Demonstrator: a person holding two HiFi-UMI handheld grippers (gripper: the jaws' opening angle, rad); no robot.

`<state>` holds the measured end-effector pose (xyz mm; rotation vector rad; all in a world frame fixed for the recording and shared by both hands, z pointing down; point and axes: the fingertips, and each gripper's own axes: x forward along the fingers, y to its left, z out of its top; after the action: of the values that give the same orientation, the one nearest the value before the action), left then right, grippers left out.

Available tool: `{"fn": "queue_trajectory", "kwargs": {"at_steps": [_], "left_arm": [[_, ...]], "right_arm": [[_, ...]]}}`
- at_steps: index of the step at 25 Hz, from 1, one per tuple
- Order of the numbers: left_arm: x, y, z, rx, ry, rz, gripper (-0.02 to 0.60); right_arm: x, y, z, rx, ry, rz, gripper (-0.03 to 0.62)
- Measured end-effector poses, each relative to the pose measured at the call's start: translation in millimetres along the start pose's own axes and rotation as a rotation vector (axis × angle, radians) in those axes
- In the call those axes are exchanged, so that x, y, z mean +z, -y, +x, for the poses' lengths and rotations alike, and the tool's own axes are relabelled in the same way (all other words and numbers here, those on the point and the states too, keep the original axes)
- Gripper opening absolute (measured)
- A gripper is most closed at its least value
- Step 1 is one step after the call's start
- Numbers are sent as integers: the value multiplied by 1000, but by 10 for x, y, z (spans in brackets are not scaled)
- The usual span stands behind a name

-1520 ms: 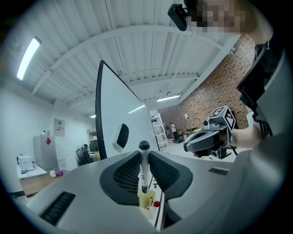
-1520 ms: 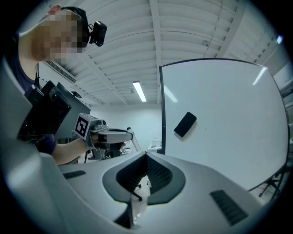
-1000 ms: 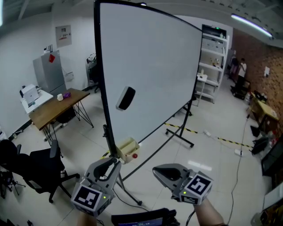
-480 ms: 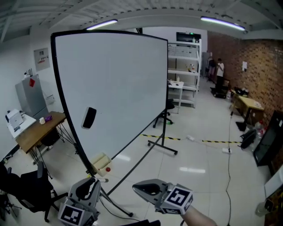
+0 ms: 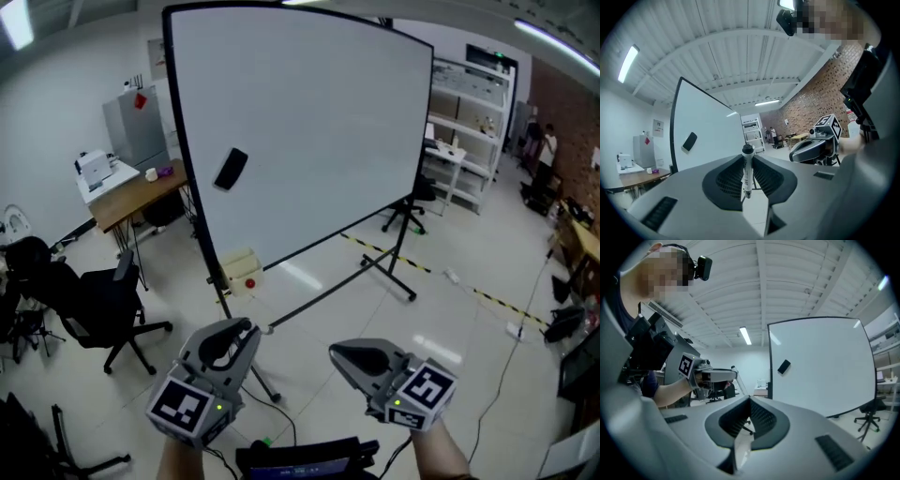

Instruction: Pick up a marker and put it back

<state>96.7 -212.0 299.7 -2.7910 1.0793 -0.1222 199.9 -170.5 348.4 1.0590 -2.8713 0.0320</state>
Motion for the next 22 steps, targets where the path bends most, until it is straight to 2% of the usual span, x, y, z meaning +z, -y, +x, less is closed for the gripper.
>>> {"fn": "queue_trajectory", "kwargs": {"at_steps": [6, 11, 18, 22], "left_arm": [[-157, 188, -349, 113, -83, -15, 63], [-150, 160, -853, 215, -123, -26, 62], [-174, 31, -1562, 263, -106, -49, 61], [-277, -109, -2091, 280, -100, -76, 62]], "right_arm": [[-217, -162, -3, 108, -1, 74, 12], [-250, -595, 167, 223, -11, 104, 12], [-248, -1321, 524, 317, -47, 82, 12], [-256, -1847, 772, 340, -81, 56, 12]]}}
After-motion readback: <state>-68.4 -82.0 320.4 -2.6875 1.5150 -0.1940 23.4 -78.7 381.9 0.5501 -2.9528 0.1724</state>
